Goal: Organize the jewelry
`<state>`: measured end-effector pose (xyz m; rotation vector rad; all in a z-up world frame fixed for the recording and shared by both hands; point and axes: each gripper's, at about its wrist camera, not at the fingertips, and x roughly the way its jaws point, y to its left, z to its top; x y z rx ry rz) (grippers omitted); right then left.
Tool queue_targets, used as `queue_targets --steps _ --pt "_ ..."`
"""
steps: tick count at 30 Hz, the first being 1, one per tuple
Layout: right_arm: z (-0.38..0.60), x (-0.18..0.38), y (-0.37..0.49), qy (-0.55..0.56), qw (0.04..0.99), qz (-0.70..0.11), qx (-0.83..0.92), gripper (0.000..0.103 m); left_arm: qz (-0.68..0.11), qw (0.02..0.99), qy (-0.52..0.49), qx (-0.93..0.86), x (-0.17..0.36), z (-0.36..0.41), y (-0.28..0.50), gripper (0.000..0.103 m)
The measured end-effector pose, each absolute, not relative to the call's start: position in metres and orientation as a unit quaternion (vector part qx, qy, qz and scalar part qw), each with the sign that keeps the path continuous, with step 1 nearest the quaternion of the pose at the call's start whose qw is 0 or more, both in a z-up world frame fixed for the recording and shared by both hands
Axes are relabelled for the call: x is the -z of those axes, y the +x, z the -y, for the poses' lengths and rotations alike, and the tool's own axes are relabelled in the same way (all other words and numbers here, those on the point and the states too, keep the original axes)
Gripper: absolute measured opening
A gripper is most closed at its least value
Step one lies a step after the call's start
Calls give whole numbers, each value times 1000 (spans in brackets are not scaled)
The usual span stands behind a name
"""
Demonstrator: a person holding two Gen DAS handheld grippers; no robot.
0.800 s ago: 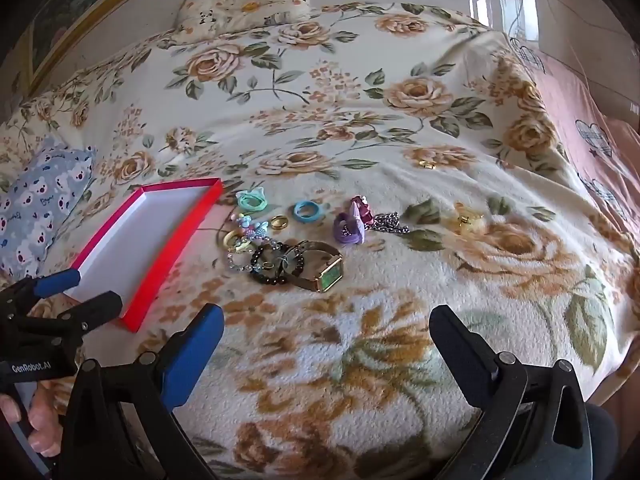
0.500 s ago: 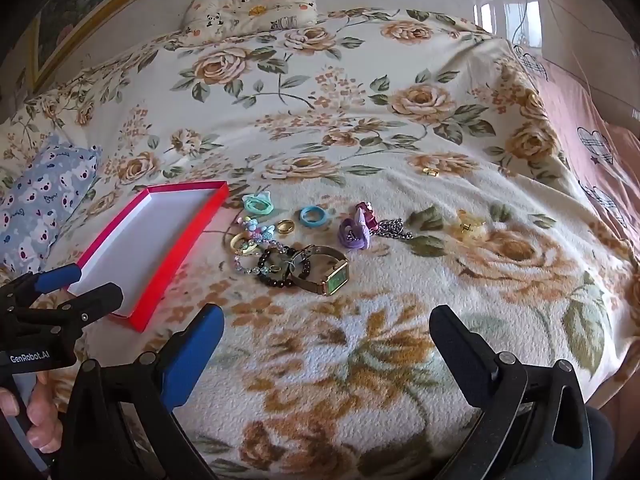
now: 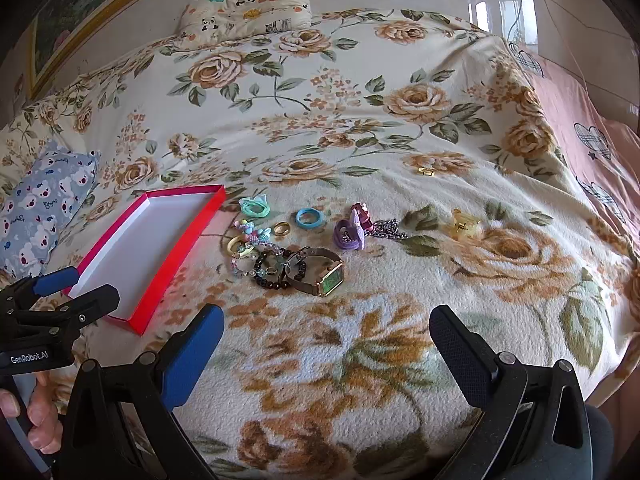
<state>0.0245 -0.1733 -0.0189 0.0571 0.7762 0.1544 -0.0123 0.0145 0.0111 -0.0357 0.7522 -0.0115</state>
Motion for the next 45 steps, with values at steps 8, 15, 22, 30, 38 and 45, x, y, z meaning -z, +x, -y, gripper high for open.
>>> queue_targets --steps 8,15,22,30,38,45 --pt "174 15 25 28 923 -375 -78 103 -366 930 -17 4 -11 -14 -11 102" --pt "173 15 25 28 924 -375 -78 103 -365 931 -16 4 -11 -14 -11 102" --pt "173 14 25 28 924 -374 -78 103 -368 930 -17 3 -13 -13 -6 102" --pt "173 11 26 29 924 -373 -82 103 -368 930 -16 5 -12 -12 -2 102" --pt "173 12 27 31 923 -374 -82 103 -369 929 -16 6 -10 -11 0 102" --pt "173 13 29 35 922 -376 -83 103 -378 926 -18 8 -5 -11 8 102"
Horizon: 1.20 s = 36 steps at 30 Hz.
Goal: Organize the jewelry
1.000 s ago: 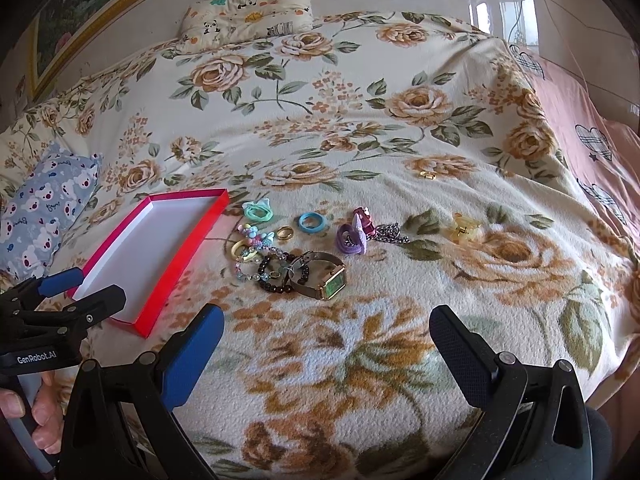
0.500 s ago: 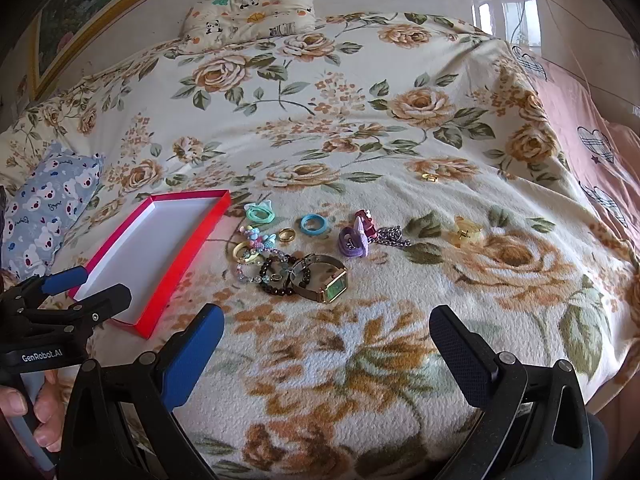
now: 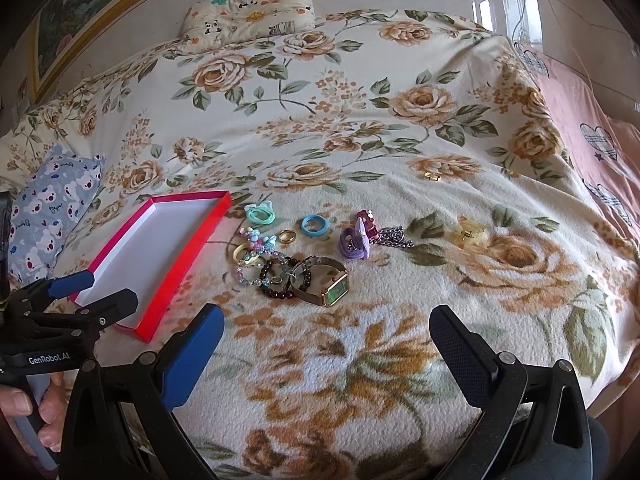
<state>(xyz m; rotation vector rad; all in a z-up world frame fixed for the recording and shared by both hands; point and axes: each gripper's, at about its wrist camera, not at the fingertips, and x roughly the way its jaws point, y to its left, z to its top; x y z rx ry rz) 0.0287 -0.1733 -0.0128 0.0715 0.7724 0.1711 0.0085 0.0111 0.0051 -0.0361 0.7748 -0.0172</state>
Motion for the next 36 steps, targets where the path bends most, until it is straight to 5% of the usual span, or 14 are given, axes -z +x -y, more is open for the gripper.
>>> queue_targets --steps 13,18,34,36 --pt "186 18 68 59 914 -392 -90 94 -401 916 -15 22 -3 -17 60 99" --pt "191 25 89 74 905 -408 -90 77 -418 908 -25 31 2 -22 91 81" --pt "199 60 156 86 875 -468 -86 52 -488 868 10 89 42 5 168 61" --pt "198 66 161 86 871 -475 -85 49 -502 861 9 83 51 5 177 51"
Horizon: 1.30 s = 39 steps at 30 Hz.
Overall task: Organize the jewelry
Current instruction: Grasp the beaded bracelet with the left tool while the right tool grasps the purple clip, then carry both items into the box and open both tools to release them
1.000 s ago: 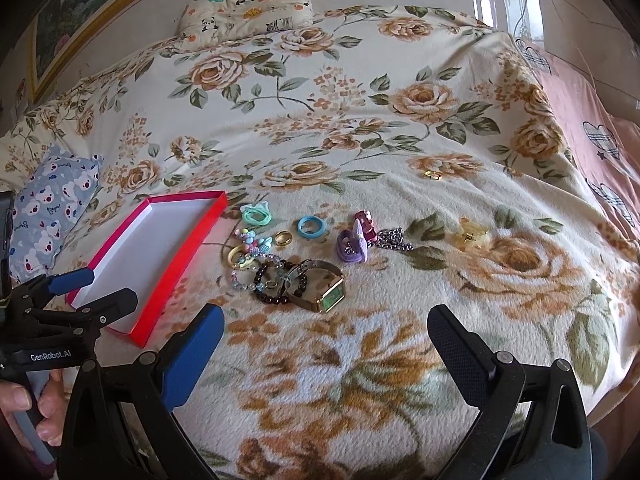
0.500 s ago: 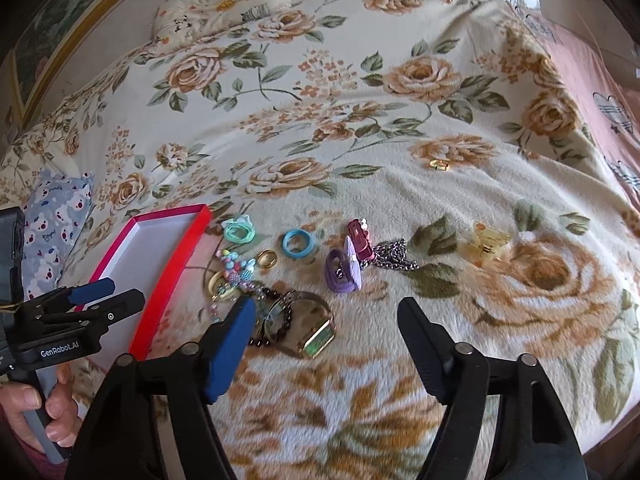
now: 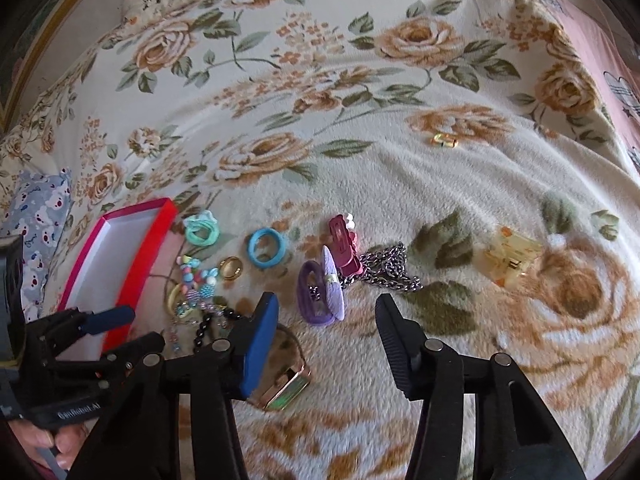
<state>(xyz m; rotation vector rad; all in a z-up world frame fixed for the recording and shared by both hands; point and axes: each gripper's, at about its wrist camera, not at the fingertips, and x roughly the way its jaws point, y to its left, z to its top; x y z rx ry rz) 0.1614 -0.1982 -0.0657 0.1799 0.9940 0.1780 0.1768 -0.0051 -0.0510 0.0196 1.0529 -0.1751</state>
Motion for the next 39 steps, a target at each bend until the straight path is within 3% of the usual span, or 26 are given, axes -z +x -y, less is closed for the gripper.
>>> queue_targets --steps 4,7,9,14,24,29,31,33,37,39 --pt "196 75 170 88 867 -483 -83 40 -512 853 -4 97 62 9 187 38" --pt "197 83 175 88 862 -492 -81 25 -508 855 -5 108 63 12 193 26" --pt "197 86 175 87 860 -497 -79 11 -508 852 -21 125 66 11 195 10" --pt "199 81 170 87 865 -487 -83 9 -494 857 -33 140 67 6 190 0" --pt "191 57 159 95 876 -461 -103 9 -440 885 -47 146 29 -7 165 0" --pt "191 52 152 101 877 -457 -107 9 -470 866 -63 162 39 -10 163 0" --pt "192 51 150 102 878 -456 -108 9 -492 856 -58 149 49 -7 167 7" --pt "193 51 147 104 877 -457 -110 9 -501 852 -60 141 55 -6 171 24" --pt "196 53 145 109 876 -458 -110 9 -509 850 -55 126 60 -1 181 39" --pt "196 55 144 111 875 -459 -110 9 -508 851 -50 125 61 1 185 41"
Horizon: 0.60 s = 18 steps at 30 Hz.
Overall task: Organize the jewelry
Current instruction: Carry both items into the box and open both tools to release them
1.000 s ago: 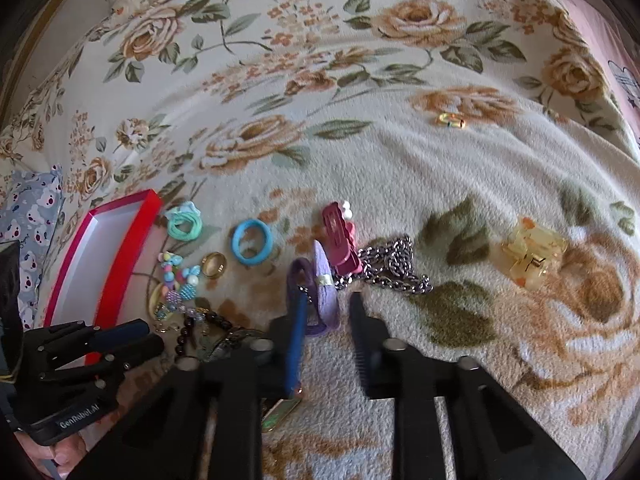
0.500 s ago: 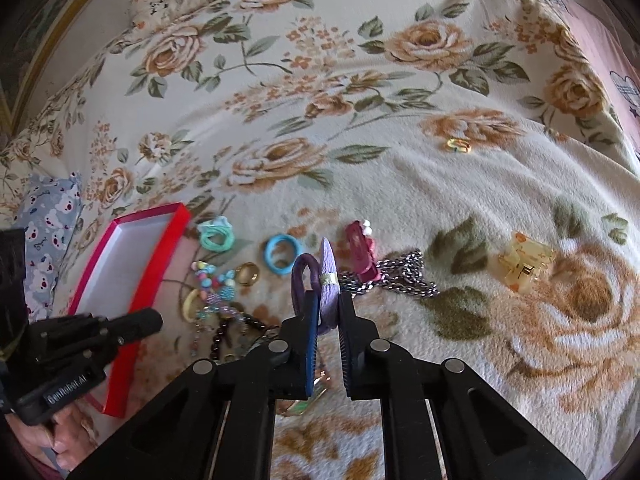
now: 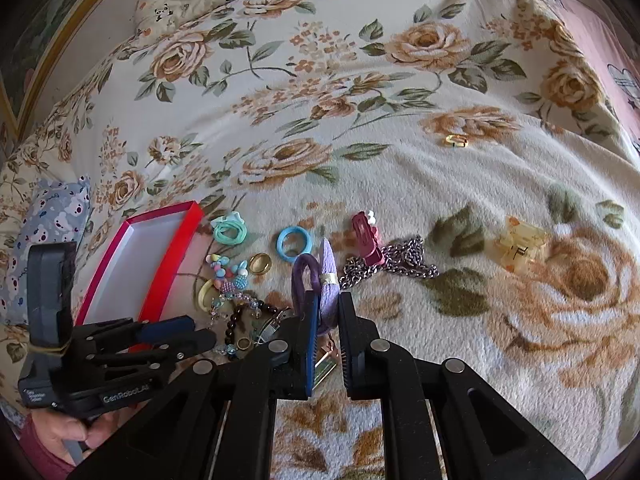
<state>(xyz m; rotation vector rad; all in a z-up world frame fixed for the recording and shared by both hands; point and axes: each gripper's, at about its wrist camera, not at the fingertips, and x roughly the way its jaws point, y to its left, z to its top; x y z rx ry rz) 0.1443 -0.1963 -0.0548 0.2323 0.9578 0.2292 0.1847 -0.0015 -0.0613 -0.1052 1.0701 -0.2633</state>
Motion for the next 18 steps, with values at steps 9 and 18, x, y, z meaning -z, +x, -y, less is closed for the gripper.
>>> queue_targets --steps 9,18 --pt "196 57 142 115 873 -460 -111 9 -496 855 -42 146 72 8 192 6" --pt "181 44 136 114 876 -449 -131 9 -435 884 -62 159 23 -14 161 6"
